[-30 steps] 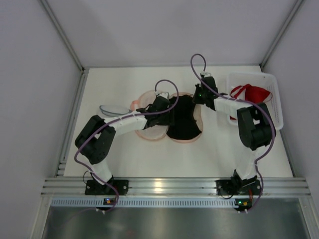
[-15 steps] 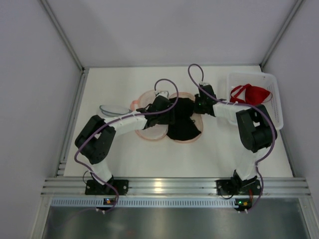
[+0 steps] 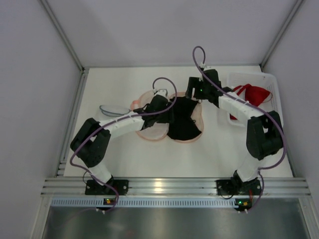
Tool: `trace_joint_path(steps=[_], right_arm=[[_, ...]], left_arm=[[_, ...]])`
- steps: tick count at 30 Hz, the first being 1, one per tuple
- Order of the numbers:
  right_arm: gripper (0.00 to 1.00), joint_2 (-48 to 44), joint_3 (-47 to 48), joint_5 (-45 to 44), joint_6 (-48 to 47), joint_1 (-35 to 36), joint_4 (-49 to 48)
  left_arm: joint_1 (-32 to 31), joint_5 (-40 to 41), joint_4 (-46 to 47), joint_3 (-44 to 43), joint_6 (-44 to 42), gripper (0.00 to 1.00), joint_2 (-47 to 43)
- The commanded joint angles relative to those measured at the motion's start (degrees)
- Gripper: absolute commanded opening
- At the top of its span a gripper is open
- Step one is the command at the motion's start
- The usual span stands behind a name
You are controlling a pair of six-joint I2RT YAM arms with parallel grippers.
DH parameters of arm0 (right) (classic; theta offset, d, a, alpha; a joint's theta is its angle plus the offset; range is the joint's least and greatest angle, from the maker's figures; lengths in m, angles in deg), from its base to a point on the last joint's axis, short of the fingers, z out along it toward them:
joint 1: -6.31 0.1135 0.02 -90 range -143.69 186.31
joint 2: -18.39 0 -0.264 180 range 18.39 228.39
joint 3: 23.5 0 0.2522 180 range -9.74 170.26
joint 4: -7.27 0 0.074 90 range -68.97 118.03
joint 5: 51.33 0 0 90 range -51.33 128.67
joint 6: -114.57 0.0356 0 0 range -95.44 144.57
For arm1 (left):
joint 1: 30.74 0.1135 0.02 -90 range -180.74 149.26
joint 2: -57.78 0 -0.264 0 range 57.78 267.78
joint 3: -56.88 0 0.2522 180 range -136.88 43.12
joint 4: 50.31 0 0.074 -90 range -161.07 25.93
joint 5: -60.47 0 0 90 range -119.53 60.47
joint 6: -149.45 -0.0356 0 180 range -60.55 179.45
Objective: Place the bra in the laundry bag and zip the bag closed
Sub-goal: Adjust the bra in the laundry bag.
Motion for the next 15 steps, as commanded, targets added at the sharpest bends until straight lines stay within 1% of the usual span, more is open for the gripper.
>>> trace_joint_path(steps=[1,2,3,6,10,12,13,15], right_arm=[[0.77,-5.91,-0.95,4.16,1.24,0.81,-1.76],[0.76,-6.96,-2.18,3.90,1.68,0.81,-2.82],[0.76,-7.23,-4.55,1.81,1.59,0.81,-3.78],[0.76,-5.49,-5.10,-3.82,0.19,0.20,-3.44],[0.72,-3.37,-5.18,-2.69,0.80,-2.70,-4.66],[0.71,-4.07,-6.85,-2.34,0.89,-3.14,-6.16],[0.70,-4.42,-7.20,-1.73,0.89,-3.15,-6.51],[0.70,-5.30,-8.25,-0.93,1.24,-3.15,-7.57]], left_arm=[[-0.25,1.35,2.28,1.33,-0.45,0.65,-5.66],[-0.25,0.74,2.29,2.03,-0.45,0.64,-6.88],[-0.34,0.21,2.20,2.91,-0.71,0.64,-7.51],[-0.69,-1.90,0.28,3.70,-1.15,0.63,-9.00],[-3.32,1.25,-3.86,3.97,1.21,0.63,-9.88],[-4.46,1.96,-3.87,5.11,2.70,0.62,-9.71],[-4.73,1.88,-3.61,5.11,4.45,0.62,-9.45],[-5.52,1.61,-3.34,4.33,5.08,0.60,-7.96]])
